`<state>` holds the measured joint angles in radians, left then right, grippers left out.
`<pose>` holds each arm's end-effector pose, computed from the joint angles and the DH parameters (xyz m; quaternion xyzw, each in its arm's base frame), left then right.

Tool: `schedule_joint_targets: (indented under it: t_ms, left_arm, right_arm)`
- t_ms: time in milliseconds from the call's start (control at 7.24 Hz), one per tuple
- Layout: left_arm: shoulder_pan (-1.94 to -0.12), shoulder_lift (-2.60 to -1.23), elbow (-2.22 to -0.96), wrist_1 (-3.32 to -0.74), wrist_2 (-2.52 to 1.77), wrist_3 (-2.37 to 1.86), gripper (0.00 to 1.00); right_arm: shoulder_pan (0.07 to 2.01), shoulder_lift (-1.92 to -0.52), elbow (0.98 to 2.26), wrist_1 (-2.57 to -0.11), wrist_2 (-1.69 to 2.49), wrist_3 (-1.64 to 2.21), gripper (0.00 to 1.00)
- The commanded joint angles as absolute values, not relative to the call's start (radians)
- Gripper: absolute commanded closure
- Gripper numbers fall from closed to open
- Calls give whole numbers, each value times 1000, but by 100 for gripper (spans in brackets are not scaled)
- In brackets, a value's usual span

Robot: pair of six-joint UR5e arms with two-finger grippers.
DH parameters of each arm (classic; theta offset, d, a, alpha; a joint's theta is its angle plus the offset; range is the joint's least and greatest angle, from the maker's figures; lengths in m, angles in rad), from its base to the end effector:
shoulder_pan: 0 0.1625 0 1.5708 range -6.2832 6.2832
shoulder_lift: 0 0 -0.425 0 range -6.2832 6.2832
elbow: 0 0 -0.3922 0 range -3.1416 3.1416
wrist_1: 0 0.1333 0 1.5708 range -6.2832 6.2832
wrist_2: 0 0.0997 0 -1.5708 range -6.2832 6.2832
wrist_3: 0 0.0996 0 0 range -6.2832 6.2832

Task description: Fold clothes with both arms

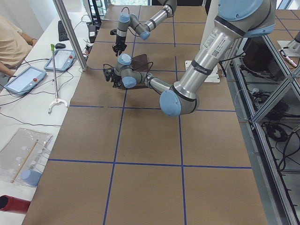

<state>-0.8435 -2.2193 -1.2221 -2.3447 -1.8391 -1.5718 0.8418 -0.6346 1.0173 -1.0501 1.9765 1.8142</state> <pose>0.4277 -0.6413 0.3436 0.1024 0.5095 -0.2866 0.8048 -0.4892 -0.6889 0.2463 -0.0472 -0.4620 0.3797 0.8001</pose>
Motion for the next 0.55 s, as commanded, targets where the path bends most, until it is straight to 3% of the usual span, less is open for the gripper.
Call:
schedule_joint_targets:
  t_ms: [0,138,414]
  left_arm:
    - [-864,-2145,-1329,-2353,-1919,-1517,0]
    - [-888,-2047,-1450,-2346,-1925,-1361,0]
    - [-972,-1878,-1479,-2358,-1928,-935,0]
  right_arm:
    - [934,-661,1003,-1048,2060,1673,0]
    - [1010,-722,1044,-1054,2138,1576,0]
    - [1167,-890,1100,-1058,2215,1137,0]
